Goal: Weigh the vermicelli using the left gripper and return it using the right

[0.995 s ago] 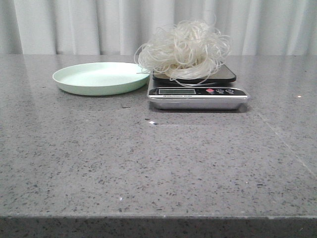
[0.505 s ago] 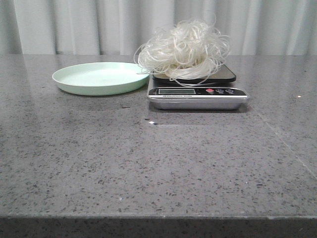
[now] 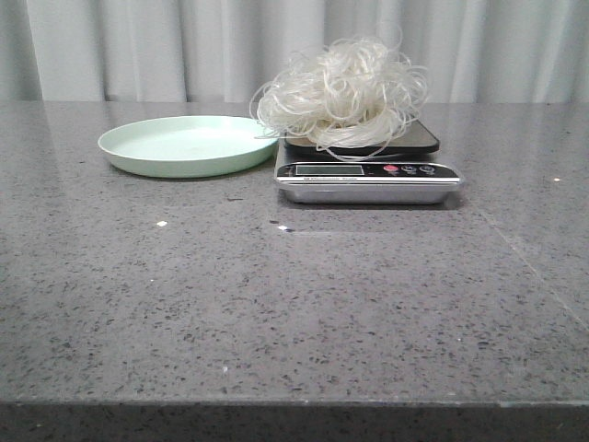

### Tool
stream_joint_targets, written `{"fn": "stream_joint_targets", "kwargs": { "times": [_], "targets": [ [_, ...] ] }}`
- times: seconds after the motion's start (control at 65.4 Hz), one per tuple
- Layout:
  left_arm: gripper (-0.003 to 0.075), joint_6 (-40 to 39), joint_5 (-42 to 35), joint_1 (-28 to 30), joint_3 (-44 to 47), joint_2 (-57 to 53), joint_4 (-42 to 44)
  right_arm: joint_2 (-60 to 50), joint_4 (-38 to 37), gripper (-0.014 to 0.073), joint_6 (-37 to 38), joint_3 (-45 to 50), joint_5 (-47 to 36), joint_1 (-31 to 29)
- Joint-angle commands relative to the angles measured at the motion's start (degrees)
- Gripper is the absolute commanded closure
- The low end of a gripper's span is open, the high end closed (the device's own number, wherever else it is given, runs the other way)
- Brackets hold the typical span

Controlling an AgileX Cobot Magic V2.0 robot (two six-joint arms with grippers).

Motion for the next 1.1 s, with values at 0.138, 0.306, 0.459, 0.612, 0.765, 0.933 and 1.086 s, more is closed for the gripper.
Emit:
{"fn": "stream_joint_targets", "kwargs": {
  "times": [0.138, 0.306, 0.459, 0.612, 0.765, 0.933, 1.086],
  "targets": [
    [0.0501, 0.04, -6.54, 0.02, 6.52, -13.39, 1.27, -0.9, -0.39, 0.0431, 0.0, -0.37, -4.29, -0.05],
    [0.0587, 0.04, -7.91, 0.02, 9.77, -17.98, 1.27, -0.9, -0.39, 0.0431, 0.0, -0.37, -4.29, -0.05],
    [0.0587, 0.04, -9.6, 0.02, 10.54, -18.37, 0.27, -0.9, -0.39, 0.0431, 0.0, -0.37, -4.29, -0.05],
    [0.0587, 0.04, -10.1, 0.02, 10.54, -18.37, 0.27, -0.9, -0.39, 0.0431, 0.0, -0.37, -4.46, -0.05],
    [0.0587, 0.04, -10.39, 0.02, 10.54, -18.37, -0.28, -0.9, -0.39, 0.0431, 0.0, -0.37, -9.81, -0.05],
    [0.0587, 0.04, -10.39, 0.02, 10.54, -18.37, -0.67, -0.84, -0.33, 0.0431, 0.0, -1.05, -23.14, -0.05],
    [0.0587, 0.04, -10.43, 0.02, 10.54, -18.37, -0.67, 2.73, -0.33, 0.0431, 0.0, -9.98, -9.37, 0.08]
  ]
}}
